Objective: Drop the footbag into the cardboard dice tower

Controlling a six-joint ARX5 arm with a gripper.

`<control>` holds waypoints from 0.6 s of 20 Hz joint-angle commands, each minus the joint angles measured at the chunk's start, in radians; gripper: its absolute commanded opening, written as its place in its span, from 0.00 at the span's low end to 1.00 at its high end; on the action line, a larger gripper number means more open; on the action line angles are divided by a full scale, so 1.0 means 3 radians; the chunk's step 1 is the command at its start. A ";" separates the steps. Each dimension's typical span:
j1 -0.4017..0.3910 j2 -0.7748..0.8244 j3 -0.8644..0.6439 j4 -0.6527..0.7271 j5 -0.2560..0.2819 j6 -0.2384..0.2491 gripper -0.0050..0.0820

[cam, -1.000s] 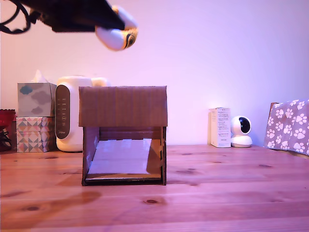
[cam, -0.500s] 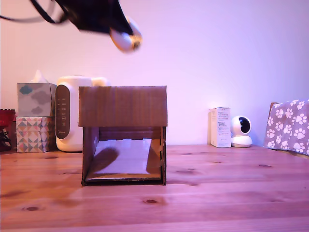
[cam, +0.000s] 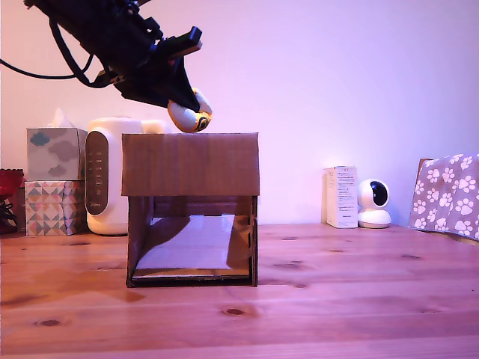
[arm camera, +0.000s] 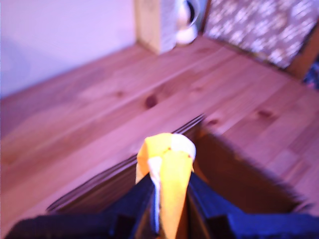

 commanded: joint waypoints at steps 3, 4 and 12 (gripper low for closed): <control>-0.0009 -0.0005 0.0058 0.0037 0.0132 0.0098 0.69; -0.0009 -0.0008 0.0066 0.0019 0.0132 0.0131 0.88; -0.0018 -0.0328 0.0168 -0.0549 0.0357 0.0239 0.71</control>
